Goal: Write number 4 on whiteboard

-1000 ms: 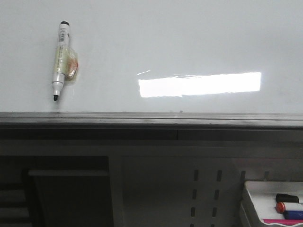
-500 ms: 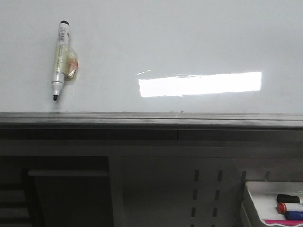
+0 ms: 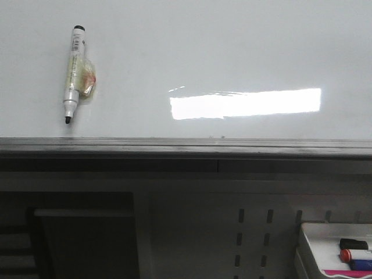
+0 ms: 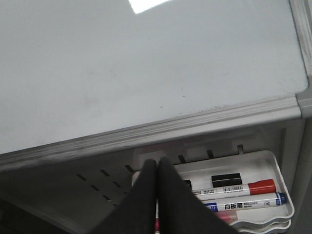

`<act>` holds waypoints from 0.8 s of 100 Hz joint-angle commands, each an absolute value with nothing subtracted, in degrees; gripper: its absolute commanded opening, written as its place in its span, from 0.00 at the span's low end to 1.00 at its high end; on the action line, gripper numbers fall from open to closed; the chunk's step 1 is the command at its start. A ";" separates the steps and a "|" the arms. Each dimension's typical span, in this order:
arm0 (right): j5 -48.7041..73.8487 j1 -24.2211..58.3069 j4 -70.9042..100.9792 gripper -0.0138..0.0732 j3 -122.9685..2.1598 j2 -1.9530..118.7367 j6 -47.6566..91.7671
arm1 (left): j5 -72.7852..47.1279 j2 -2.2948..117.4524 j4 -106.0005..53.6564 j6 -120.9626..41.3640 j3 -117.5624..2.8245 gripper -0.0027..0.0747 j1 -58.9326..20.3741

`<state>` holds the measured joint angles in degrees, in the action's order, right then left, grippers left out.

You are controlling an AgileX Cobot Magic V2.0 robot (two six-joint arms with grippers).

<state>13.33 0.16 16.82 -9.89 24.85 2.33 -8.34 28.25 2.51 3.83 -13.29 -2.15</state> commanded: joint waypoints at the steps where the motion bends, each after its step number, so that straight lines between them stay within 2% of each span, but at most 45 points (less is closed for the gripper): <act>1: 9.09 -0.17 17.17 0.08 -12.04 25.95 2.52 | 2.00 31.36 0.48 4.44 -15.36 0.53 -2.25; 7: 8.94 -0.17 17.17 0.08 -12.04 25.93 2.52 | 5.97 33.20 -0.32 4.44 -15.36 0.58 -2.50; 25: 8.28 -0.17 16.67 0.08 -12.04 25.93 2.52 | 16.96 39.36 2.90 4.44 -15.62 0.57 -7.42; 58: 8.28 -0.17 16.27 0.08 -12.04 25.93 2.52 | 22.92 53.48 1.68 4.44 -20.32 0.57 -27.52; 80: 8.18 -0.17 16.27 0.08 -12.04 25.93 2.52 | 27.89 64.26 -1.37 4.44 -23.51 0.57 -29.80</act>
<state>12.66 0.16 16.53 -9.89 25.19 2.33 21.54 61.54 0.00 3.87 -20.59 -28.99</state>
